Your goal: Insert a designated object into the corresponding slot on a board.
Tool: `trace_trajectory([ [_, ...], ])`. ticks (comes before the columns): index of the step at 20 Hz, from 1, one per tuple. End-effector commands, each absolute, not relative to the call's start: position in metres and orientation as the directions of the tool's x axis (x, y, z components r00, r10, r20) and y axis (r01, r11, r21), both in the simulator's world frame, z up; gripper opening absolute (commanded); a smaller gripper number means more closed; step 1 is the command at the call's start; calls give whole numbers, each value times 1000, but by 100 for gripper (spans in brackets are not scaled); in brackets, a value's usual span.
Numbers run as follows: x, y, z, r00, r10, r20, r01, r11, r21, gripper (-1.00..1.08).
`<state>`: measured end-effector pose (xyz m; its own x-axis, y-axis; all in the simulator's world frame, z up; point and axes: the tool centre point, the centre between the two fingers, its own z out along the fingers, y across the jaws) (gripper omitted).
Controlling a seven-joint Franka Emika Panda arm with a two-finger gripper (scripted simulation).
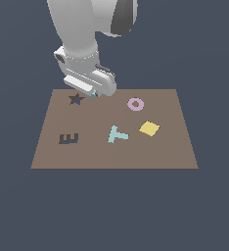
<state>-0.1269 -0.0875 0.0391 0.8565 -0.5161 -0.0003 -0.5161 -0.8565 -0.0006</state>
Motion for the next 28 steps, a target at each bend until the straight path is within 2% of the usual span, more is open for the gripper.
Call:
trace_trajectory([
  [1,-123,-103,40,875,-484,0,-484,-875,-1,-100],
  [13,-106,-148,41,919,-394,0,-394,-919,-1,-100],
  [28,-104,-150,33,919,-394,-2,-394,-919,0,-100],
])
